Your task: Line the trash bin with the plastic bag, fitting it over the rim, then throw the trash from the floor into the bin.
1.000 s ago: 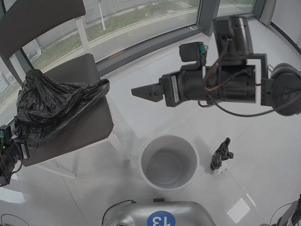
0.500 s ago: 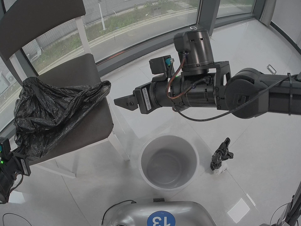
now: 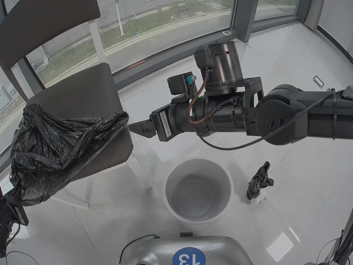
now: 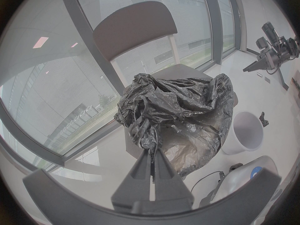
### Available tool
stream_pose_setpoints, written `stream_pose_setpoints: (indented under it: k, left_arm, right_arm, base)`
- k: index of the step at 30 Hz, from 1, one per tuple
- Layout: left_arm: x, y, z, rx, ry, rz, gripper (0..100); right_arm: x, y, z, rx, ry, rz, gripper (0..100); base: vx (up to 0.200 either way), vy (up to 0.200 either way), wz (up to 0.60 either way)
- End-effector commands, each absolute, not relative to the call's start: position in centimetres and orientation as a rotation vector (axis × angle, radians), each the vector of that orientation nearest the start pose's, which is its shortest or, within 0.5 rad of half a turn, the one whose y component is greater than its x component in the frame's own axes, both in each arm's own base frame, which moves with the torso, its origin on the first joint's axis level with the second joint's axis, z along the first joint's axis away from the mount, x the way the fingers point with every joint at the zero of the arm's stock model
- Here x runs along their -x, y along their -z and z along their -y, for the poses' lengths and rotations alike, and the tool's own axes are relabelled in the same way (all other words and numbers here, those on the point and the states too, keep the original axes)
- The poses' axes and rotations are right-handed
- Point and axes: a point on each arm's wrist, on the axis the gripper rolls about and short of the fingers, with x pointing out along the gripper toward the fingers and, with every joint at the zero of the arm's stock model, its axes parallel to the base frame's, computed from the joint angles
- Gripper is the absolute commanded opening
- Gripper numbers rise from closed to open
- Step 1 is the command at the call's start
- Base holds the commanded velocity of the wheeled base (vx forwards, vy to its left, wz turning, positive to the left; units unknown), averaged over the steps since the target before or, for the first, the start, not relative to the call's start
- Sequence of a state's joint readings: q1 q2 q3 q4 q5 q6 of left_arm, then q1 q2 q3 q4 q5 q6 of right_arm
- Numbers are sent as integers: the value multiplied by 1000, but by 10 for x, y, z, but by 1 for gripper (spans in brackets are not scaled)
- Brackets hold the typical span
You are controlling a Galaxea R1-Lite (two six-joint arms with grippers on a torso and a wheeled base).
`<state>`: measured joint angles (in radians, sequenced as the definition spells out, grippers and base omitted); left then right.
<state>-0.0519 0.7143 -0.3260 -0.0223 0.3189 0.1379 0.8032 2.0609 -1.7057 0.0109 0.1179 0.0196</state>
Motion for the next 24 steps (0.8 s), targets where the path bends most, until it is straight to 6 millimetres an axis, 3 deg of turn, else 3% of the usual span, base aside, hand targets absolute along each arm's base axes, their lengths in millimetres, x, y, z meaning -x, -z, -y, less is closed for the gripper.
stream_pose_setpoints:
  k: [1, 13, 24]
  left_arm:
    - [-53, -166, -4, -197, -240, -346, 0]
    - [-58, -172, -4, -181, -235, -336, 0]
    - [-58, -181, -4, -174, -238, -306, 0]
  right_arm:
    - [-296, -232, -315, 115, -915, -373, 100]
    - [-318, -227, -339, 126, -928, -313, 100]
    - [-333, -207, -358, 135, -948, -302, 100]
  base:
    - [0, 0, 0]
    - [0, 0, 0]
    - [0, 0, 0]
